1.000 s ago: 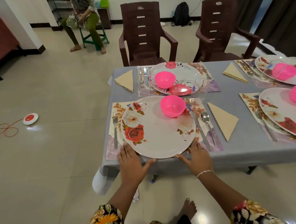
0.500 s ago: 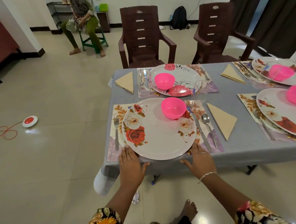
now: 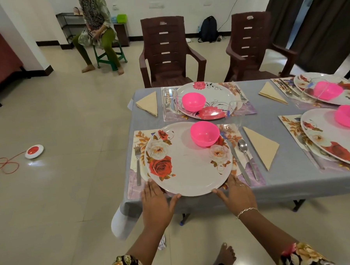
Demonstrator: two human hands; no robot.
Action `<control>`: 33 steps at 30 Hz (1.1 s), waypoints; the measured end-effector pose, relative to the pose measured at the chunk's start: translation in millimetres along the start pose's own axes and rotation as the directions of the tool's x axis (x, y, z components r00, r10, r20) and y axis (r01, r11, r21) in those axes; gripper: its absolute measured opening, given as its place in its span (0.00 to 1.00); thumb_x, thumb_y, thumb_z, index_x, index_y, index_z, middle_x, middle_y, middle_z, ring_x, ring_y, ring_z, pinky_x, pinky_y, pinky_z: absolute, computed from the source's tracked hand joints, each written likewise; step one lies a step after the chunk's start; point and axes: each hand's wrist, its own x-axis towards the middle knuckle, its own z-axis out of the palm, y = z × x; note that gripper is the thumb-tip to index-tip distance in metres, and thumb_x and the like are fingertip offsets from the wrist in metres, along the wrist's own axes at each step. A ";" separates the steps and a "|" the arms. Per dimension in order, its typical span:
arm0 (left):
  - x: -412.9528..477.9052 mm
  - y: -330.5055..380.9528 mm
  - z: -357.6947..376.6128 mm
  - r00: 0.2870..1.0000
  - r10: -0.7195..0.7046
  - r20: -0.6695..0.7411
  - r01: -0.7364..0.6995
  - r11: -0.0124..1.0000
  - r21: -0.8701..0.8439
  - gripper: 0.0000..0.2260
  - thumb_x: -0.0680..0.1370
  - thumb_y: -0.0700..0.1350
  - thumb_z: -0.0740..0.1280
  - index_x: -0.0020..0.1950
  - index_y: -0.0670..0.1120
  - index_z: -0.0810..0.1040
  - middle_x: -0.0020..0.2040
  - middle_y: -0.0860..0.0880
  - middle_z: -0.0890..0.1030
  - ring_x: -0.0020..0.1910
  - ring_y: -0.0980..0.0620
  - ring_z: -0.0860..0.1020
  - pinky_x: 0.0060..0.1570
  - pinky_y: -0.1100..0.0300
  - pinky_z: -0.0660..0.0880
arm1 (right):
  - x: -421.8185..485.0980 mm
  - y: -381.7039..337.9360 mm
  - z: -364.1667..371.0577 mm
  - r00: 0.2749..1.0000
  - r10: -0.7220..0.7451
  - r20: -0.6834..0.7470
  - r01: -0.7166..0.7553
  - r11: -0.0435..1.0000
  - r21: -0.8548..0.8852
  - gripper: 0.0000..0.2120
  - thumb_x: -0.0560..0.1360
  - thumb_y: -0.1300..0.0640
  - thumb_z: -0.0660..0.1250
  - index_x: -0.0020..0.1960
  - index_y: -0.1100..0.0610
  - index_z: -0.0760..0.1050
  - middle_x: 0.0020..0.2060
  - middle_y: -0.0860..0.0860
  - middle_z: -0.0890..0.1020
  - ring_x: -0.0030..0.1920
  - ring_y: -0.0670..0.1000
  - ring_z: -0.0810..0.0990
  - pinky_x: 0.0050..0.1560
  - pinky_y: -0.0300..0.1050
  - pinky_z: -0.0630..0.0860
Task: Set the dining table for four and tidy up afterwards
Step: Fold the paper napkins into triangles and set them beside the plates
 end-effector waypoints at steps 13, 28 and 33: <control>1.0 1.3 3.6 0.998 -0.007 -0.060 0.005 1.000 -0.020 0.42 0.75 0.66 0.57 0.76 0.38 0.48 0.77 0.41 0.54 0.77 0.45 0.51 0.74 0.54 0.45 | 4.9 -0.2 1.6 1.000 0.020 -0.022 -0.020 1.000 0.009 0.38 0.70 0.31 0.58 0.70 0.57 0.62 0.66 0.52 0.73 0.65 0.52 0.73 0.62 0.47 0.72; -5.8 14.1 23.0 0.917 0.385 -0.106 -0.376 0.922 0.096 0.40 0.77 0.68 0.45 0.76 0.39 0.52 0.76 0.40 0.55 0.75 0.42 0.52 0.73 0.56 0.41 | -44.9 35.7 6.4 0.960 -0.165 -0.228 0.166 0.986 -0.014 0.33 0.63 0.38 0.72 0.62 0.53 0.70 0.54 0.52 0.82 0.52 0.52 0.82 0.47 0.44 0.79; -12.1 70.7 46.2 0.799 0.599 -0.053 -0.580 0.791 0.196 0.38 0.77 0.67 0.44 0.77 0.42 0.46 0.78 0.42 0.48 0.77 0.45 0.44 0.73 0.51 0.44 | -73.4 69.0 5.0 0.967 -0.084 -0.239 0.067 0.995 -0.077 0.29 0.77 0.37 0.37 0.61 0.51 0.67 0.54 0.51 0.82 0.52 0.51 0.82 0.45 0.43 0.80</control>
